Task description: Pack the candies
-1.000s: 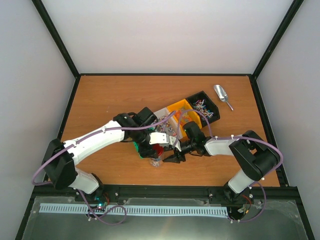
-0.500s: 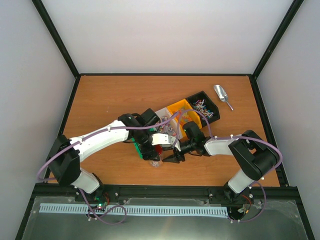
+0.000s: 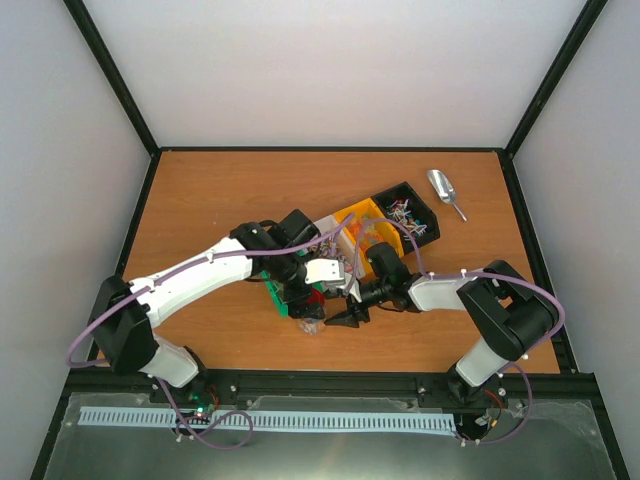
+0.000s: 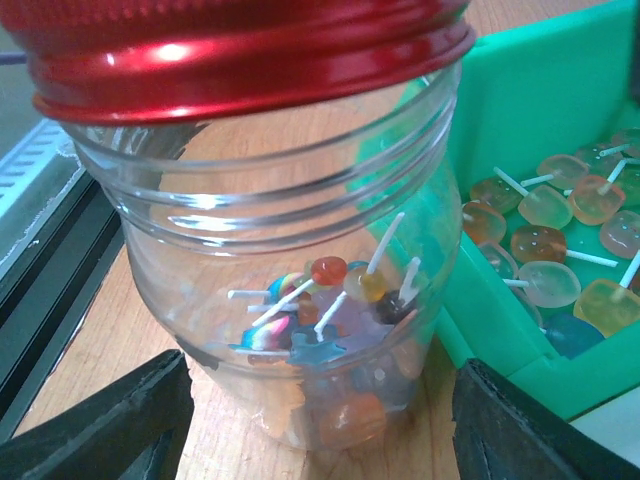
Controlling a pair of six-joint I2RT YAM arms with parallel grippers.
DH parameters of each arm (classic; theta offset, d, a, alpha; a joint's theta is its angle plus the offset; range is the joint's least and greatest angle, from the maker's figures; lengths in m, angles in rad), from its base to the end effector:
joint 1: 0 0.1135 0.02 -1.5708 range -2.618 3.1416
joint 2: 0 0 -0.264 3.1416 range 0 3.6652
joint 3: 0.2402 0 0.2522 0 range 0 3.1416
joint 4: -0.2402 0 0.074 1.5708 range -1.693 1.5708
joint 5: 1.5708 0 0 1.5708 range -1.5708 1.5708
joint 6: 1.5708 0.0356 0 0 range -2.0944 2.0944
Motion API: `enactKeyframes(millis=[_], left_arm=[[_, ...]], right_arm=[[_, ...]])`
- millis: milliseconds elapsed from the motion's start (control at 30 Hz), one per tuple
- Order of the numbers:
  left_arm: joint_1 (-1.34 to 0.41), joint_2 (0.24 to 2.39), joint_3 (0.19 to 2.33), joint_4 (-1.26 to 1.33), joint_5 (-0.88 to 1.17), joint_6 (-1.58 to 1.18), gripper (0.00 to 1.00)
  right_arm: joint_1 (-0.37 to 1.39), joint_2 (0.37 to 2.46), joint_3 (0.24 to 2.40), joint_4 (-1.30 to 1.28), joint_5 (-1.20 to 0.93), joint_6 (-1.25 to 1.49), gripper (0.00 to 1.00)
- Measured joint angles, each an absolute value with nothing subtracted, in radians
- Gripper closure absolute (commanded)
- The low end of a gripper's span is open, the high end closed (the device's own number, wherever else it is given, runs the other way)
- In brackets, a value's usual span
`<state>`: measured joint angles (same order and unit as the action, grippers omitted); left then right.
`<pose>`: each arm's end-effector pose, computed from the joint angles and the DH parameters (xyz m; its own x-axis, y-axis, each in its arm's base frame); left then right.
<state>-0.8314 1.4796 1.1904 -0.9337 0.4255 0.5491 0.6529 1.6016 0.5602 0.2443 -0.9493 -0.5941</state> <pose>0.1806 -0.2198 0.2640 -0.1396 0.8586 -0.4933 0.9856 0.0723 -0.1531 0.1967 0.1869 0.1285 -0.0203 -0.4258 -0.9046 -0.9851 -0.1460 0.0908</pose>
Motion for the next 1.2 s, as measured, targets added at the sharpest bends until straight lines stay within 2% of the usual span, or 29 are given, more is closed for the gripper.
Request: enactKeyframes(millis=[300, 333, 367, 500, 600, 1000, 1200], left_arm=[[-0.808, 1.458, 1.260, -0.950, 0.500, 0.517, 0.00], [-0.797, 1.452, 1.272, -0.958, 0.514, 0.512, 0.03], [-0.786, 1.445, 1.277, -0.960, 0.528, 0.509, 0.08], [-0.715, 1.385, 1.288, -0.974, 0.547, 0.517, 0.40], [-0.698, 1.341, 1.263, -0.974, 0.537, 0.538, 0.49], [-0.776, 1.369, 1.173, -0.965, 0.507, 0.558, 0.63], [-0.799, 1.399, 1.129, -0.948, 0.477, 0.563, 0.64]], right_arm=[[0.653, 1.602, 0.563, 0.245, -0.943, -0.599, 0.26], [0.653, 1.602, 0.564, 0.247, -0.942, -0.599, 0.27], [0.653, 1.602, 0.566, 0.248, -0.942, -0.599, 0.27], [0.653, 1.602, 0.566, 0.248, -0.942, -0.596, 0.29], [0.653, 1.602, 0.568, 0.248, -0.943, -0.591, 0.30], [0.653, 1.602, 0.596, 0.232, -0.947, -0.583, 0.31], [0.653, 1.602, 0.596, 0.224, -0.947, -0.585, 0.31]])
